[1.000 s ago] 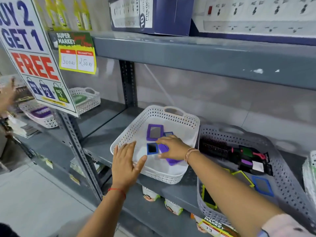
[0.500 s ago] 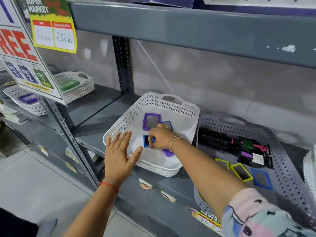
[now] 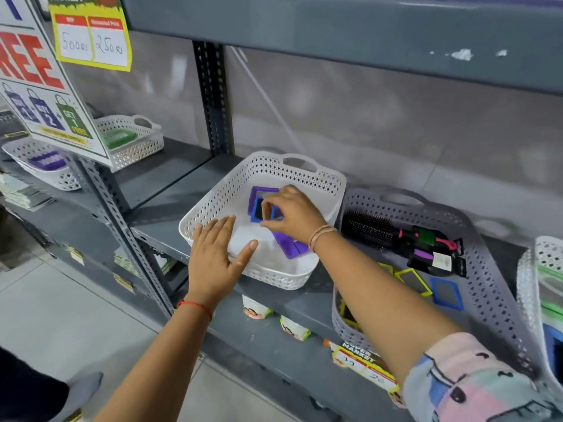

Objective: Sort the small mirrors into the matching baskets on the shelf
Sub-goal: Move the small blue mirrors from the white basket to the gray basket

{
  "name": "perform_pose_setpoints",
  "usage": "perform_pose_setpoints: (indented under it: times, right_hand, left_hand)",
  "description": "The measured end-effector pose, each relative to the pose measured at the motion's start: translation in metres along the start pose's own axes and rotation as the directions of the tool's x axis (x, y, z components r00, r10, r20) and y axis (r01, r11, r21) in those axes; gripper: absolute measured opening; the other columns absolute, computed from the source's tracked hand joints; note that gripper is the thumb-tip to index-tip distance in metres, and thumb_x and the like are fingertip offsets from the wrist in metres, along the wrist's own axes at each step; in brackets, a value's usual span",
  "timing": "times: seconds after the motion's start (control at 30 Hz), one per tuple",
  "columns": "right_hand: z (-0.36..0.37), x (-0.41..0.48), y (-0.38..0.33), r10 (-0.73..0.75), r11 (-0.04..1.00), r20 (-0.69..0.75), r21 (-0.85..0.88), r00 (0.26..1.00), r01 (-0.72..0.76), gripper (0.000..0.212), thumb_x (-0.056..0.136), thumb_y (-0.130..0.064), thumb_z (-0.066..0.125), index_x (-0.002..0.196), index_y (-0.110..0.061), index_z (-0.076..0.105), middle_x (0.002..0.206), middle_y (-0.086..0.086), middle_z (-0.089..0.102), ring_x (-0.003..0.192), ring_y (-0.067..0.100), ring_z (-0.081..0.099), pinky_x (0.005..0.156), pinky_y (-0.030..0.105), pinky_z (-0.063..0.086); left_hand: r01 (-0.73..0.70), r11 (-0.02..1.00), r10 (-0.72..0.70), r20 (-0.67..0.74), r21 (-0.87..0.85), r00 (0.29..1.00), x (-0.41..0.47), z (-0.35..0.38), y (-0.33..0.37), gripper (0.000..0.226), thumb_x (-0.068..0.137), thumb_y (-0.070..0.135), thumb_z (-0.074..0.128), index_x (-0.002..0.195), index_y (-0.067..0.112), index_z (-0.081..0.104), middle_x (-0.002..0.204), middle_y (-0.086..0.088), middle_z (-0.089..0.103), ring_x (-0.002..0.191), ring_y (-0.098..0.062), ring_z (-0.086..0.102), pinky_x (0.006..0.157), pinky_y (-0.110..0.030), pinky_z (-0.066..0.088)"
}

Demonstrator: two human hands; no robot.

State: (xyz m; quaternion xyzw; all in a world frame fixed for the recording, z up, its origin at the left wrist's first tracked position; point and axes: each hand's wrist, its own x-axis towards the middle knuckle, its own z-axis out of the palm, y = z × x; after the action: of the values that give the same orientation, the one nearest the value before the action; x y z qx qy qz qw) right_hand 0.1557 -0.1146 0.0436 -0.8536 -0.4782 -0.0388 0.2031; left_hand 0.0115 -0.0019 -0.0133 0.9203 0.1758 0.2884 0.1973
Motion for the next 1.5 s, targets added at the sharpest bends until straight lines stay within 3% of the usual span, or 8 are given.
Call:
perform_pose_setpoints:
  times: [0.2,0.33,0.53,0.73,0.9,1.23,1.37,1.5]
  right_hand:
    - [-0.053,-0.072,0.019,0.193,0.968,-0.168,0.196,0.967,-0.159,0.046,0.070,-0.020,0.078,0.110,-0.003,0.064,0.110,0.014,0.069,0.105,0.030,0.054,0.085,0.022,0.035]
    - [-0.089,-0.124,0.033,0.261,0.957,-0.067,0.145,0.963,-0.250,0.049,0.071,-0.015,0.077,0.116,-0.003,0.062,0.098,0.005,0.069,0.103,0.029,0.058,0.075,0.017,0.033]
    - [-0.104,-0.201,0.063,0.444,0.896,0.246,-0.128,0.862,-0.425,0.063,0.073,-0.021,0.075,0.131,-0.014,0.050,0.128,0.012,0.059,0.117,0.021,0.052,0.081,0.018,0.034]
    - [-0.098,-0.235,0.086,0.506,0.855,0.433,-0.138,0.746,-0.500,0.019,0.066,-0.005,0.075,0.083,-0.014,0.071,0.085,0.007,0.076,0.073,0.008,0.065,0.075,0.020,0.047]
    - [-0.086,-0.242,0.085,0.492,0.868,0.444,-0.184,0.749,-0.462,0.020,0.072,-0.003,0.066,0.091,-0.007,0.070,0.076,-0.001,0.061,0.069,0.010,0.053,0.052,0.008,0.034]
    - [-0.085,-0.237,0.085,0.516,0.854,0.480,-0.221,0.710,-0.472,0.017,0.066,-0.014,0.078,0.074,-0.019,0.063,0.077,0.003,0.065,0.085,0.023,0.061,0.064,0.027,0.044]
    - [-0.106,-0.216,0.071,0.574,0.819,0.410,-0.268,0.709,-0.508,0.071,0.067,-0.026,0.080,0.130,-0.014,0.050,0.135,0.008,0.055,0.122,0.025,0.052,0.099,0.031,0.041]
    - [-0.115,-0.163,0.054,0.382,0.924,0.346,-0.129,0.857,-0.359,0.065,0.079,-0.030,0.069,0.136,-0.017,0.041,0.144,0.003,0.045,0.132,0.019,0.043,0.109,0.029,0.031]
  left_hand:
    - [0.014,0.999,-0.014,0.003,0.037,1.000,-0.001,0.004,0.014,0.086,0.079,0.068,0.027,0.132,0.003,0.046,0.134,-0.020,0.049,0.128,-0.035,0.036,0.111,-0.044,0.011]
    - [0.011,0.999,-0.011,-0.003,0.045,1.000,-0.003,0.003,0.017,0.086,0.079,0.066,0.028,0.130,-0.001,0.046,0.133,-0.024,0.049,0.127,-0.038,0.037,0.110,-0.046,0.014]
    - [0.008,0.999,-0.009,0.017,0.050,1.000,-0.004,0.000,0.017,0.089,0.078,0.067,0.025,0.133,-0.001,0.043,0.135,-0.024,0.046,0.129,-0.037,0.033,0.111,-0.046,0.013]
    - [0.022,0.998,-0.024,0.029,0.054,0.999,-0.004,0.000,0.015,0.091,0.077,0.069,0.023,0.134,-0.001,0.041,0.135,-0.027,0.044,0.130,-0.038,0.031,0.112,-0.047,0.012]
    - [0.023,0.998,-0.026,0.035,0.063,0.999,-0.004,-0.001,0.017,0.093,0.077,0.069,0.022,0.135,-0.001,0.040,0.135,-0.028,0.043,0.131,-0.038,0.029,0.112,-0.046,0.009]
    - [0.038,0.999,-0.038,0.024,0.027,0.999,-0.005,-0.001,0.020,0.091,0.079,0.068,0.020,0.134,-0.001,0.040,0.137,-0.024,0.043,0.133,-0.036,0.027,0.113,-0.046,0.006]
    - [0.049,0.999,-0.049,0.004,-0.006,0.999,-0.003,-0.001,0.019,0.090,0.079,0.067,0.020,0.135,0.000,0.039,0.139,-0.022,0.042,0.136,-0.032,0.022,0.113,-0.043,0.003]
    - [0.050,0.999,-0.050,0.000,-0.012,0.999,-0.002,-0.002,0.017,0.088,0.080,0.066,0.020,0.136,0.001,0.040,0.140,-0.021,0.041,0.137,-0.031,0.021,0.113,-0.040,0.002]
